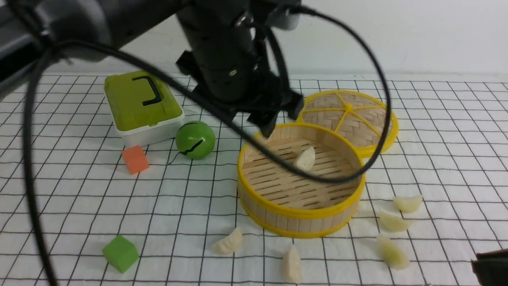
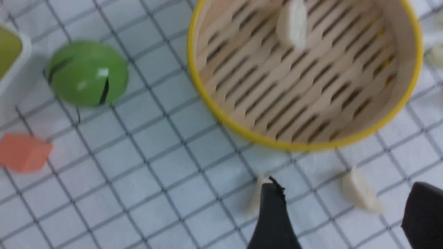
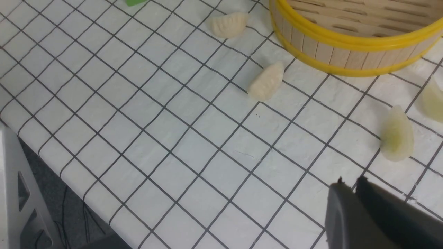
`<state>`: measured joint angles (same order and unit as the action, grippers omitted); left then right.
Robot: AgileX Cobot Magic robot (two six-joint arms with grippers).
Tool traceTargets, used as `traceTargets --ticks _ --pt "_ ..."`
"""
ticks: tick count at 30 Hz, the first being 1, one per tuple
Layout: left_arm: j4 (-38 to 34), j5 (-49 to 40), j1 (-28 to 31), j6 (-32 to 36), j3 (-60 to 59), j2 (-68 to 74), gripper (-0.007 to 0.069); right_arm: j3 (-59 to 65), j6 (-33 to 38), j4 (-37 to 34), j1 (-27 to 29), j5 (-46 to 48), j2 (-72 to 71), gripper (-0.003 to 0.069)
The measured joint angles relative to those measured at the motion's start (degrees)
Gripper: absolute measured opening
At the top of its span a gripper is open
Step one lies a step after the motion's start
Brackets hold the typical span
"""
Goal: Put the dumplings into the steamer on the table with the white tablecloth.
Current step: 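Reach for and grasp a dumpling on the table with the left gripper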
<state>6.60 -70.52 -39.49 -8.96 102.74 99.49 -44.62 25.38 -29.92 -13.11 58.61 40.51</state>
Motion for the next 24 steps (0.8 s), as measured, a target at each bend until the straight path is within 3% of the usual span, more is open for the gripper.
traceTargets --ticks 4,9,19,24 --pt "0.00 5.04 0.00 0.22 -17.60 -7.14 0.0474 0.00 0.00 -0.04 0.00 0.00 0.00 0.0051" --pt "0.03 19.62 0.00 1.46 -36.46 -8.72 0.0474 0.00 0.00 -0.11 0.00 -0.05 0.00 0.0051" --pt "0.80 37.90 0.00 1.64 -39.28 2.02 0.0474 0.00 0.12 -0.11 0.00 -0.36 0.00 0.0062" --pt "4.42 41.98 0.00 0.70 -39.12 7.35 0.0445 0.00 0.12 -0.12 0.00 0.49 0.00 0.0069"
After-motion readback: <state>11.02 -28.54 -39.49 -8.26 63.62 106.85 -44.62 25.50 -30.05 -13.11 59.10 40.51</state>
